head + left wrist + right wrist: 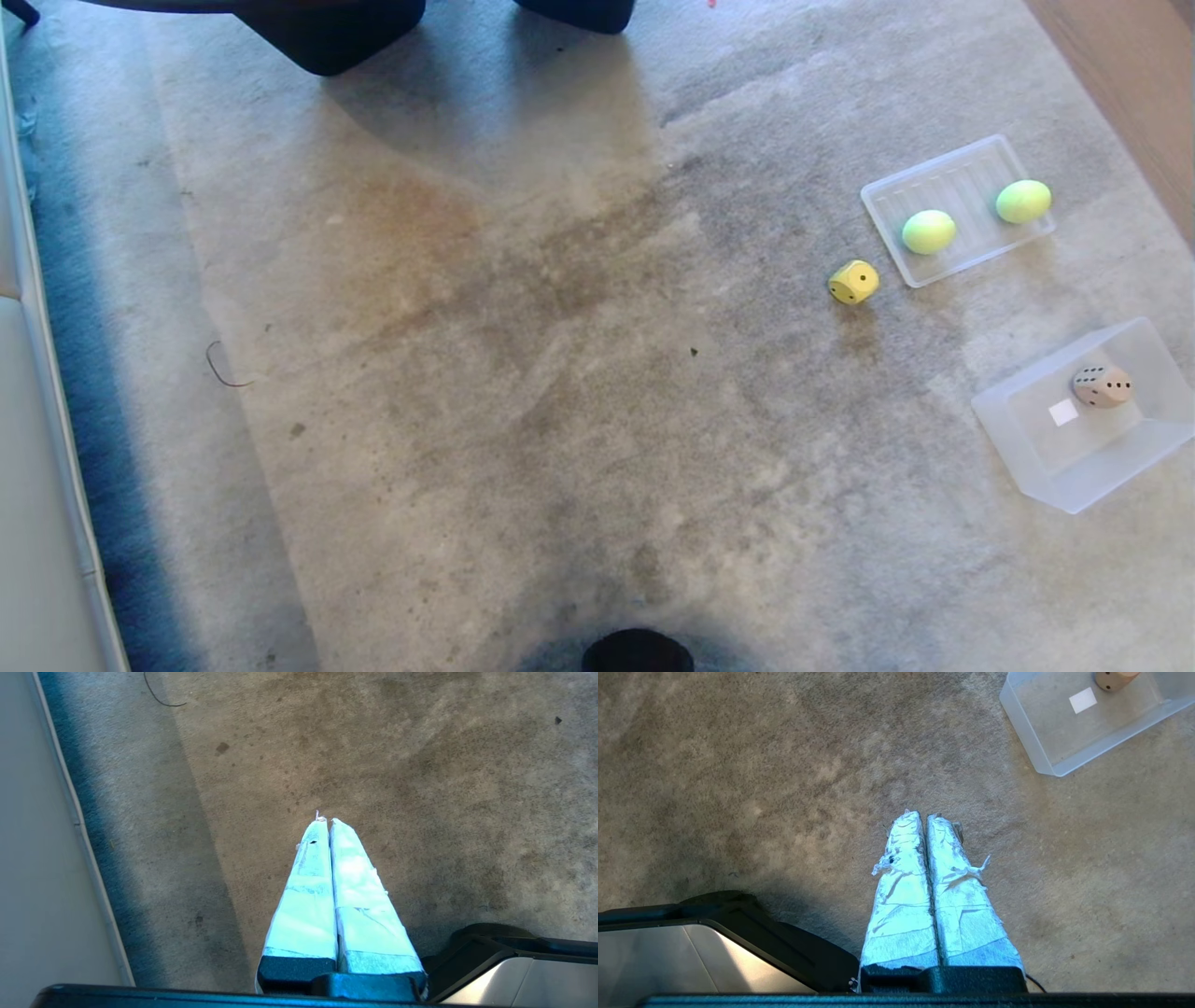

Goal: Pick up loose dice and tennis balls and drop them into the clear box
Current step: Pick up toys out of the box

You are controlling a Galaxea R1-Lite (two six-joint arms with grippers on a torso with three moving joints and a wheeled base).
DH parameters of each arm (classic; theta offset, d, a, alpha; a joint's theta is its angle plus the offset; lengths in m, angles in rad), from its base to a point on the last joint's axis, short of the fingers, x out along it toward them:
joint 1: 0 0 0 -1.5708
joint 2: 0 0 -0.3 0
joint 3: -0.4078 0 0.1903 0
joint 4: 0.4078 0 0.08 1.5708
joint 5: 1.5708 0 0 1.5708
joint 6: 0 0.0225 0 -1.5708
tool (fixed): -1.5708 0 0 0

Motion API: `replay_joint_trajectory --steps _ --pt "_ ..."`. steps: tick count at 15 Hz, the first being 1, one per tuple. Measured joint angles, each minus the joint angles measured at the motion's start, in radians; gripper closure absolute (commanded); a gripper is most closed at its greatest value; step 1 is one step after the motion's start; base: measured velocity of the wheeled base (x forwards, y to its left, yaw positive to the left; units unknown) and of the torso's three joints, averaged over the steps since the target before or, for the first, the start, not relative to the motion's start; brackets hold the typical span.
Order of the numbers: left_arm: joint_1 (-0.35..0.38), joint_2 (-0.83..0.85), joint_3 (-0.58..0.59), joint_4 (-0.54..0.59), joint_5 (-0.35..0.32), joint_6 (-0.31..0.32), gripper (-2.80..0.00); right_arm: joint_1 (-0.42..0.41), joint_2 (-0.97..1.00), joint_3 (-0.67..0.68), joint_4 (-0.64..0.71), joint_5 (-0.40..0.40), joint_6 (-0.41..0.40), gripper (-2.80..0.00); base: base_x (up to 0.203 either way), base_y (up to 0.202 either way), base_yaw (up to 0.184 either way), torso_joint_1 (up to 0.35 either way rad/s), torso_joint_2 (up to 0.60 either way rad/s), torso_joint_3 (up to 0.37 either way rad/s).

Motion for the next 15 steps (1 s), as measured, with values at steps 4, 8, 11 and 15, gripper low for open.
replay_joint_trajectory --steps 4,8,11,15 --pt "-0.002 0.000 0.000 -0.001 0.001 -0.008 0.00 0.000 0.000 0.000 0.000 0.000 0.000 0.00 0.049 -0.001 -0.002 0.002 0.00 0.002" --pt "-0.001 0.000 0.000 -0.002 0.001 -0.009 0.00 0.000 0.000 0.000 0.000 0.000 0.000 0.00 0.185 0.000 0.000 0.002 0.00 0.002" --pt "0.000 0.000 0.000 -0.002 0.001 -0.010 0.00 0.000 0.000 0.000 0.000 0.000 0.000 0.00 0.185 0.000 -0.001 0.003 0.00 0.002" --pt "-0.001 0.000 0.000 -0.002 0.001 -0.009 0.00 0.000 0.000 0.000 0.000 0.000 0.000 0.00 0.184 0.000 -0.001 0.001 0.00 0.000"
